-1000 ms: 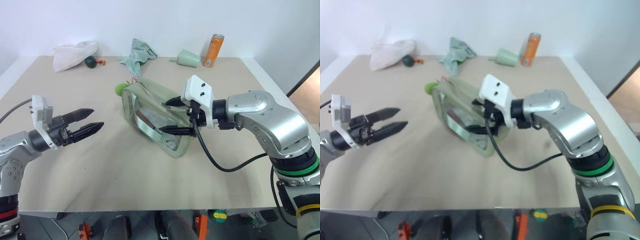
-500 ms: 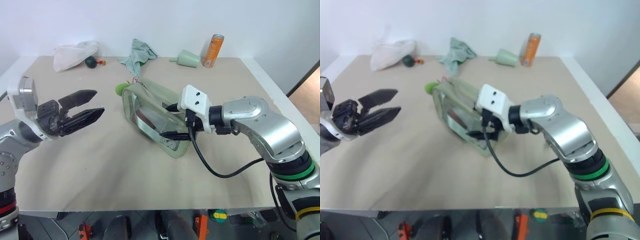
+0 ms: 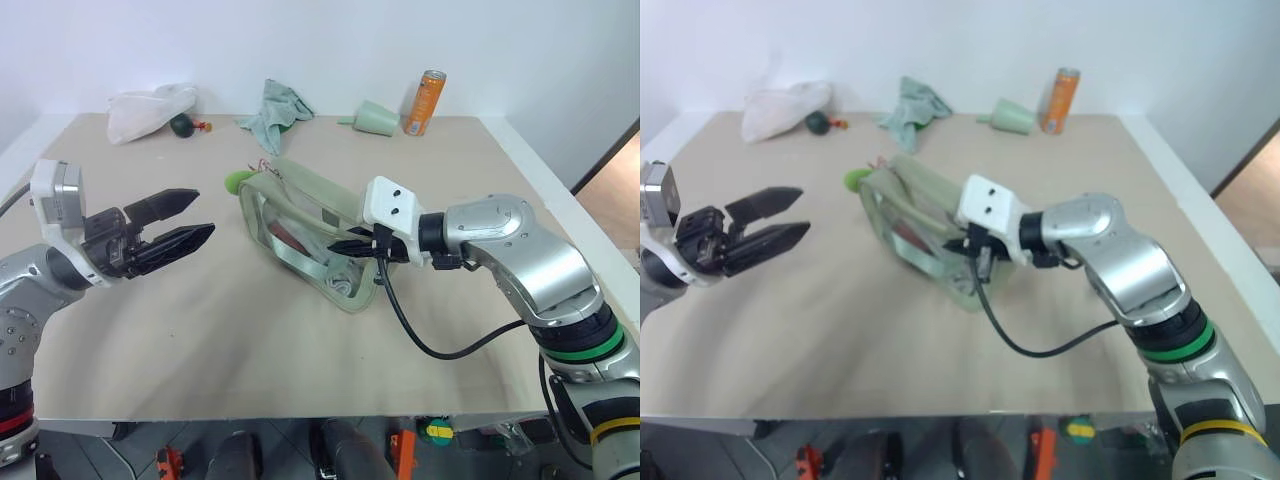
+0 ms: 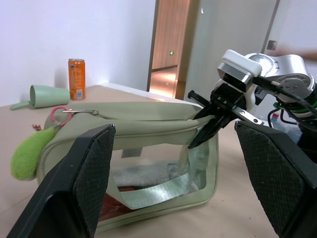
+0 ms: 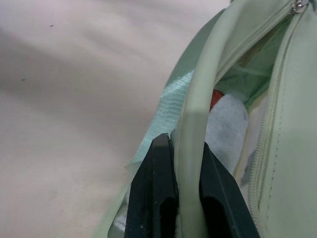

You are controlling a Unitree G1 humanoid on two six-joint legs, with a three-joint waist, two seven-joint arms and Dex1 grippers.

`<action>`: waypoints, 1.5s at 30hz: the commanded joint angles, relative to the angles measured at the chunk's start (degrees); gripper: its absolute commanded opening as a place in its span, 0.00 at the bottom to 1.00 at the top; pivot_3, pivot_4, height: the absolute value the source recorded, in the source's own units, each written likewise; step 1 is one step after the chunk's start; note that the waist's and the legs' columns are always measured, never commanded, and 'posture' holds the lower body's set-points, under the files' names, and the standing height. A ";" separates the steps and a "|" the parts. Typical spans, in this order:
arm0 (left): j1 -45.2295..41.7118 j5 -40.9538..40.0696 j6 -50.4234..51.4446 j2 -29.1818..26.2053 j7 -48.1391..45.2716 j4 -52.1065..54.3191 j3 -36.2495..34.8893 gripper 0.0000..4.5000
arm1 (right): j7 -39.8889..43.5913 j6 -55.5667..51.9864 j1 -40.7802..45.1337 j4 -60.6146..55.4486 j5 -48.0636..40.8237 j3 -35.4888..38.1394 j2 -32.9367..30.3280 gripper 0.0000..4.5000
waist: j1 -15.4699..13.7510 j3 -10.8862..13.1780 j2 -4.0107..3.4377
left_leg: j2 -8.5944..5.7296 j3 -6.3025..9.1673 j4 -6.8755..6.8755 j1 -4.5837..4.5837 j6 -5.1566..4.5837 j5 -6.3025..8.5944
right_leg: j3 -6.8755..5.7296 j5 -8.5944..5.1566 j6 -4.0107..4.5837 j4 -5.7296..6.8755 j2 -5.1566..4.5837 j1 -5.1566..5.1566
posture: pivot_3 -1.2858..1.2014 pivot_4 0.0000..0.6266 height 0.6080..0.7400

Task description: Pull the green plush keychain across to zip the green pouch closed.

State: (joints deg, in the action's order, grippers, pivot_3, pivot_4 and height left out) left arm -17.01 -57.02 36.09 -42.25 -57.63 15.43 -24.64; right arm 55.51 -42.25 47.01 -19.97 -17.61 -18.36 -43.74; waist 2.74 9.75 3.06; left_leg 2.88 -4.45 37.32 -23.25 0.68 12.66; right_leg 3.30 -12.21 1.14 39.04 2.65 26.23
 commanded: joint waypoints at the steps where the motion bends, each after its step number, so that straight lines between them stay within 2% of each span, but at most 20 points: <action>1: 0.59 0.62 -0.87 -0.27 0.52 -1.36 -1.12 0.89 | 3.59 5.14 -0.44 1.76 1.41 2.15 -2.74 0.01 | -0.02 0.00 0.00 | -0.02 0.00 0.00 -0.01 0.00 0.00 | 0.00 -0.01 0.00 0.00 -0.01 0.00 | 0.52 0.24 1.00; 7: 0.83 -0.42 -0.22 0.19 2.41 -6.86 -4.12 0.89 | 13.50 21.30 -2.12 11.20 -0.94 10.18 -7.86 0.01 | -0.20 0.00 0.01 | -0.16 0.02 0.04 -0.05 -0.01 0.01 | 0.00 -0.01 0.00 -0.02 -0.13 -0.02 | 0.52 0.24 1.00; 12: 1.64 -0.86 0.27 0.60 3.43 -8.66 -5.25 0.89 | 23.29 24.04 -2.45 13.26 -7.52 15.43 -10.00 0.01 | -0.14 0.02 0.00 | -0.14 0.02 0.01 -0.05 -0.04 0.02 | 0.02 -0.01 0.00 -0.04 -0.11 -0.02 | 0.52 0.24 1.00; 18: 1.70 -1.71 1.39 0.09 3.04 -8.10 -4.92 0.89 | 29.51 28.52 -6.29 11.04 -5.14 11.53 -10.13 0.01 | -0.05 0.02 0.00 | 0.02 0.09 -0.01 -0.01 -0.03 0.03 | -0.07 -0.03 0.04 -0.02 0.05 -0.02 | 0.52 0.24 1.00; 25: 0.11 -3.61 3.25 -0.92 2.88 -6.56 -4.56 0.89 | 28.89 34.06 -5.50 11.84 -0.31 8.15 -6.93 0.01 | 0.06 0.02 0.00 | 0.10 0.02 0.06 0.15 0.00 0.01 | -0.10 0.03 -0.03 0.02 0.06 -0.10 | 0.52 0.24 1.00; 32: -1.21 -3.45 3.43 -0.64 2.86 -6.70 -3.28 0.89 | 26.95 28.56 -3.69 11.05 -1.27 9.91 -5.84 0.55 | 0.11 0.02 0.00 | 0.33 0.00 0.04 0.29 0.03 -0.01 | -0.29 0.10 0.06 0.05 0.19 -0.13 | 0.52 0.24 1.00; 36: -2.14 -3.50 3.47 -0.34 2.23 -7.21 -2.14 0.89 | 26.22 18.91 -3.05 8.88 -9.78 15.13 -6.33 0.84 | 0.08 0.02 -0.01 | 0.43 0.01 0.00 0.29 0.04 -0.01 | -0.31 0.07 0.13 0.05 0.28 -0.12 | 0.52 0.24 1.00; 39: -2.93 -3.22 3.41 -0.02 1.99 -7.72 -1.43 0.89 | 25.15 12.68 -3.44 8.17 -17.13 20.52 -7.17 0.84 | -0.08 0.03 -0.02 | 0.41 0.04 -0.01 0.27 0.04 -0.01 | -0.33 0.05 0.17 0.05 0.27 -0.12 | 0.52 0.24 1.00; 45: -3.53 -3.39 3.97 0.27 1.01 -6.96 0.08 0.89 | 22.07 6.13 -9.08 5.37 -23.83 29.19 -10.45 0.84 | -0.18 0.03 -0.02 | 0.22 0.05 0.00 0.20 0.05 0.01 | -0.30 0.04 0.18 0.03 0.10 -0.13 | 0.52 0.24 1.00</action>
State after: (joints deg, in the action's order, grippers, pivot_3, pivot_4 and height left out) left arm -19.64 -59.67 40.23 -41.56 -55.76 7.29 -24.36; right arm 78.22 -35.18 38.14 -12.83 -39.78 8.03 -52.96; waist 2.56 9.78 3.04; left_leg 3.04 -4.39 37.31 -23.08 0.73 12.68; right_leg 3.01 -12.18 1.32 39.06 2.70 26.10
